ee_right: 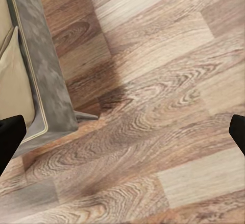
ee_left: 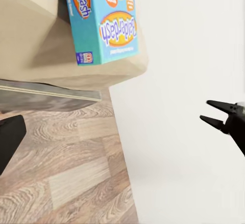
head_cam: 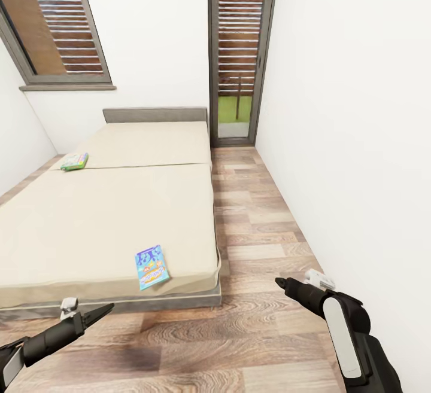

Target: Put all the toys in the child's room - the three board games (two on the bed and one on the table), the two jigsaw puzzles on the table, and the tennis ball on the table - inside the toy box on the table in the child's room.

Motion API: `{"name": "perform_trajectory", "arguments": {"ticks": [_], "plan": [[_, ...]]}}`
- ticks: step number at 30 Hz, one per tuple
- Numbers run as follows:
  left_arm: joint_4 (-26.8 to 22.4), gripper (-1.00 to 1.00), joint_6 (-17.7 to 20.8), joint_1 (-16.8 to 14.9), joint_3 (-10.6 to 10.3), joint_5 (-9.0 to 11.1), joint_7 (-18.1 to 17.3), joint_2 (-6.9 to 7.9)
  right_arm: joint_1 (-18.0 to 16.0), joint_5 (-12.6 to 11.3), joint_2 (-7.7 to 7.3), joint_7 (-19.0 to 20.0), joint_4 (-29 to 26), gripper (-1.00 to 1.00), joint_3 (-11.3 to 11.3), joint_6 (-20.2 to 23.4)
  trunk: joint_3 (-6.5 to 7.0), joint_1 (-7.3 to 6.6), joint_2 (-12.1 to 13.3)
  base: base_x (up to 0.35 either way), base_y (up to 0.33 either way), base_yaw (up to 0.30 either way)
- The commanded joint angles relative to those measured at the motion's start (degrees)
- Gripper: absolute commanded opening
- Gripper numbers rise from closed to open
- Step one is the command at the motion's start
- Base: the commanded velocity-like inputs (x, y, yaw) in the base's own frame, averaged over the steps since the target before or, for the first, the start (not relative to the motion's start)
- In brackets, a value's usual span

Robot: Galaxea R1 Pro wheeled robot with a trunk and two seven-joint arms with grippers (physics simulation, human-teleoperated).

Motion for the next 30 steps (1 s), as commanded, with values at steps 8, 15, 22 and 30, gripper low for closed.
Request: {"name": "perform_trajectory", "arguments": {"ticks": [8, 15, 22, 30], "plan": [[0.02, 1.0, 0.51, -0.02, -0.15, 0.15, -0.85, 0.2, -0.04, -0.62, 0.08, -0.51, -0.06, 1.0, -0.08, 0.21, -0.05, -0.01, -0.02, 0.0, 0.0, 0.0], [0.02, 1.0, 0.51, -0.02, -0.15, 0.14, -1.24, 0.28, -0.04, -0.6, 0.11, -0.51, -0.06, 1.0, 0.06, 0.18, -1.3, 1.53, -2.83, 0.0, 0.0, 0.0], [0.02, 1.0, 0.51, -0.02, -0.15, 0.1, -2.94, 0.3, -0.04, -0.6, 0.11, -0.51, -0.06, 1.0, 0.1, 0.18, -2.56, 3.07, -5.64, 0.0, 0.0, 0.0], [0.02, 1.0, 0.36, -0.02, -0.15, 0.1, -3.14, 0.23, -0.04, -0.6, 0.11, -0.51, -0.06, 1.0, 0.1, 0.22, -4.0, 4.82, -8.84, 0.0, 0.0, 0.0]]}}
